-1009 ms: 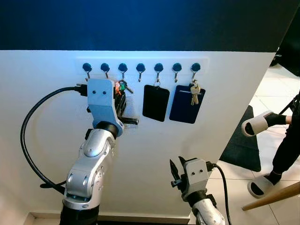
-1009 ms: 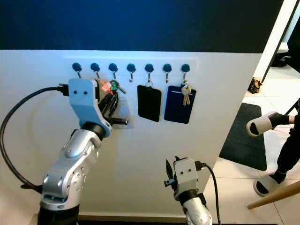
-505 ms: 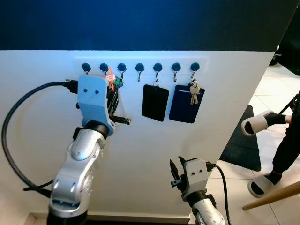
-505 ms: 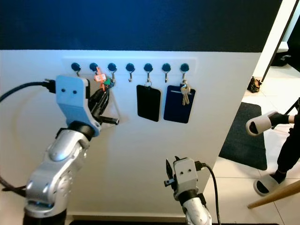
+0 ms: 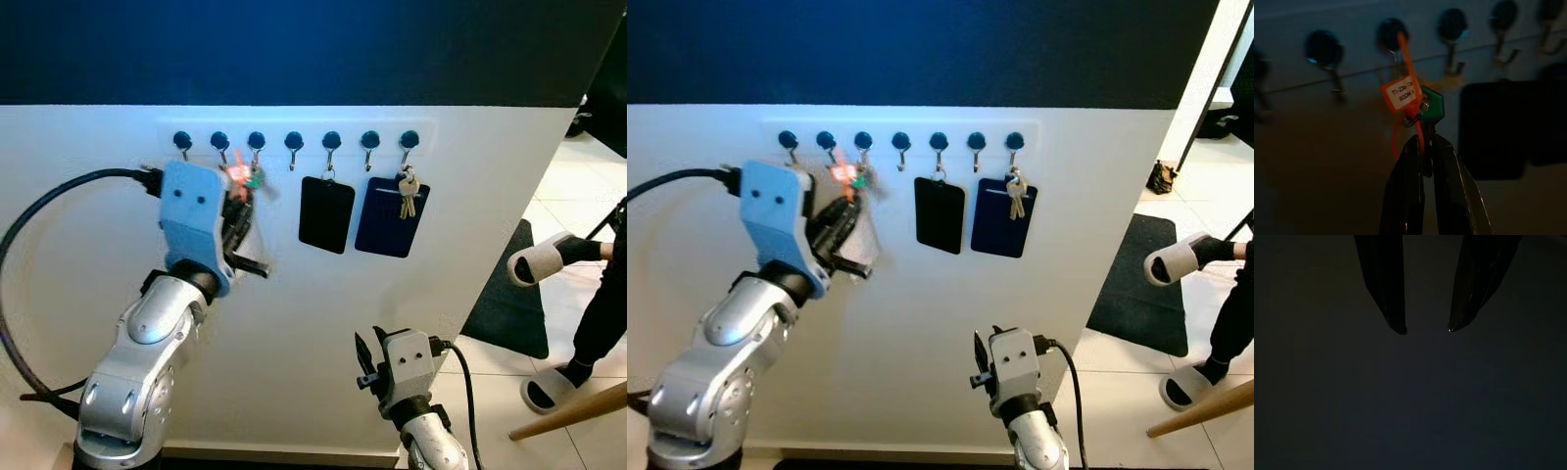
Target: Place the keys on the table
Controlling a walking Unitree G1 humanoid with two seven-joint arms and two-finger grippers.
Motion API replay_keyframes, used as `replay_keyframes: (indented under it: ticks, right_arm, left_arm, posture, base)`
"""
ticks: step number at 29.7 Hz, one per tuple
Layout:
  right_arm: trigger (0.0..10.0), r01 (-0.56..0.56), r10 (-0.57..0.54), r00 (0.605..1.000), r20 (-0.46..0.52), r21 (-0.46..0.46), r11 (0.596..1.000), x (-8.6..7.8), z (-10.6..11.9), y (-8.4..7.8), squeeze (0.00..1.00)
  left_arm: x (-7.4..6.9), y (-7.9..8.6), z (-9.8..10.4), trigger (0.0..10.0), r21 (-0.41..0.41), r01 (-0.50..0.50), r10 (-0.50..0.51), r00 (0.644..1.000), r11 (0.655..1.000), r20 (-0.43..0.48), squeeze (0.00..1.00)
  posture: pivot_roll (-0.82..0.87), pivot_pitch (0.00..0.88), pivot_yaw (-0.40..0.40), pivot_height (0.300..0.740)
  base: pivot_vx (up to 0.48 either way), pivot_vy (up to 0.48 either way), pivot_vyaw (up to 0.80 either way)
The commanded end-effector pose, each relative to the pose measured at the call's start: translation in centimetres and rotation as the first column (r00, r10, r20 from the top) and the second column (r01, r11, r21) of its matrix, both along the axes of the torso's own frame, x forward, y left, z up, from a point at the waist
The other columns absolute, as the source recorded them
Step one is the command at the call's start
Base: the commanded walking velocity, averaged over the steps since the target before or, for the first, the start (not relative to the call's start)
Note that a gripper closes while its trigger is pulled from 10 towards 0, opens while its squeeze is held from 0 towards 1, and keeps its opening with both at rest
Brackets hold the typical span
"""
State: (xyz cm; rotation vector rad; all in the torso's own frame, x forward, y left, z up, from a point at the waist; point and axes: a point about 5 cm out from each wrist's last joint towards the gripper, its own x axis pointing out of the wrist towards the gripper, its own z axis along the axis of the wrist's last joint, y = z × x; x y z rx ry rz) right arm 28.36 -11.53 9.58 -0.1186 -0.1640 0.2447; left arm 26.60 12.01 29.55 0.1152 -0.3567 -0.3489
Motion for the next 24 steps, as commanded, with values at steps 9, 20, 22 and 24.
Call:
replay_keyframes:
  ticks: [9, 20, 22, 24]
  right_arm:
    - [10.0, 0.001, -0.001, 1.0, -0.005, -0.011, 1.0, -0.3, -0.4, 0.0, 0.0]
    - [10.0, -0.002, 0.002, 1.0, -0.006, -0.01, 1.0, -0.2, -0.4, 0.1, 0.0]
    - [10.0, -0.003, 0.003, 1.0, -0.006, -0.01, 1.0, -0.2, -0.4, 0.2, 0.0]
    - [10.0, -0.003, 0.003, 1.0, -0.005, -0.01, 1.0, -0.1, -0.4, 0.2, 0.0]
  left_arm:
    - [0.5, 0.3, 2.3, 10.0, -0.159, 0.008, -0.002, 0.999, 0.987, 0.041, 0.0]
    - [0.1, 0.4, 2.9, 10.0, -0.23, 0.063, -0.051, 0.997, 0.971, 0.057, 0.0]
    - [0.1, 0.4, 2.9, 10.0, -0.234, 0.062, -0.05, 0.997, 0.97, 0.056, 0.0]
    - [0.1, 0.7, 3.0, 10.0, -0.265, 0.061, -0.048, 0.997, 0.962, 0.055, 0.0]
  posture:
    - [0.17, 0.13, 0.056, 0.74]
    - [0.18, 0.13, 0.053, 0.74]
    - [0.18, 0.13, 0.053, 0.74]
    - [0.18, 0.133, 0.054, 0.74]
  base:
    - [0.0, 0.0, 0.0]
    - [0.0, 0.0, 0.0]
    - [0.0, 0.0, 0.0]
    - [0.0, 0.0, 0.0]
